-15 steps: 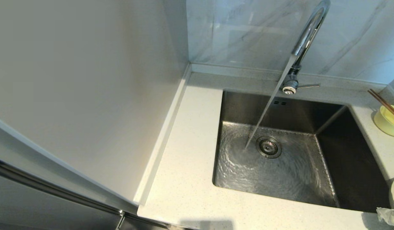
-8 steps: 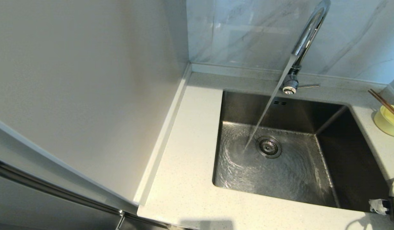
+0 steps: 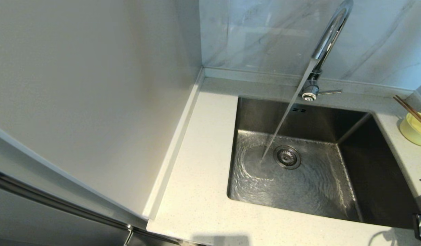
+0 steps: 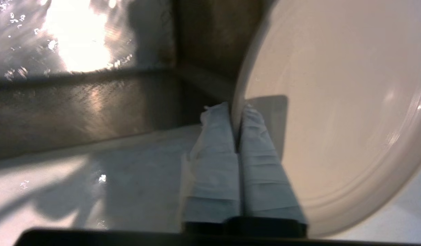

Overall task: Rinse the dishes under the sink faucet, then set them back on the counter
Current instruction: Pick up the plate

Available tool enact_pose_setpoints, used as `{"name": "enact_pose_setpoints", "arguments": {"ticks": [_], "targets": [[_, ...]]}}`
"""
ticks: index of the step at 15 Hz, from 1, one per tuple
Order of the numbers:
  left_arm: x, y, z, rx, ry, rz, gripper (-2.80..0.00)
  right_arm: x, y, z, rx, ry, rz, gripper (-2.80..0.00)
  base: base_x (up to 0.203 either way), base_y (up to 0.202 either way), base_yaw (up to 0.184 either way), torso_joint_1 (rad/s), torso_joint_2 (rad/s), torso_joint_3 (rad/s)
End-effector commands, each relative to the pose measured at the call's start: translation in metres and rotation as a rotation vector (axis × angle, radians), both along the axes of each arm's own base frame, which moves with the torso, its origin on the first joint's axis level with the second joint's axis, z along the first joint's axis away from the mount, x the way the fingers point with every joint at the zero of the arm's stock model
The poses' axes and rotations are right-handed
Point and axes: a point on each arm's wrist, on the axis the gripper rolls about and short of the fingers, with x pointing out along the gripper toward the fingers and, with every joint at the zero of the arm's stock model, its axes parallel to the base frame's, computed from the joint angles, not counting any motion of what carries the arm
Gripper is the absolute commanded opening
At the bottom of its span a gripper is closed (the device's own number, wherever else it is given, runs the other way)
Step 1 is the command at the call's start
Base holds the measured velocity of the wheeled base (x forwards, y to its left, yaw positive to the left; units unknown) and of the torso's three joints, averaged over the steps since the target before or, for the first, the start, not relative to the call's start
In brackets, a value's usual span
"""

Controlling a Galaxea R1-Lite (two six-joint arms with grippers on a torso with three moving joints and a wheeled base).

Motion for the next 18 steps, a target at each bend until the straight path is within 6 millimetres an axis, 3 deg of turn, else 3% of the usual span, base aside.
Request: {"name": "enact_pose_setpoints", "arguments": {"ticks": [1,6,11,18], "targets": [[0.000,0.000,0.000,0.000,0.000,0.000,-2.80,0.000,0.000,-0.002,0.003,0.013,0.004,-2.80,0.000,0.000,0.000,0.000,0.00,0.000],[0.000,0.000,0.000,0.000,0.000,0.000,-2.80,-0.013,0.007,0.004,-0.003,-0.032,0.031,-2.80,0.000,0.000,0.000,0.000,0.00,0.000],[0.000,0.000,0.000,0.000,0.000,0.000,-2.80,-0.054,0.042,0.019,0.005,-0.108,0.246,-2.80,0.000,0.000,0.000,0.000,0.00,0.000],[0.000,0.000,0.000,0.000,0.000,0.000,-2.80,-0.076,0.060,0.037,0.001,-0.277,0.442,-2.80,0.000,0.000,0.000,0.000,0.00,0.000]]}}
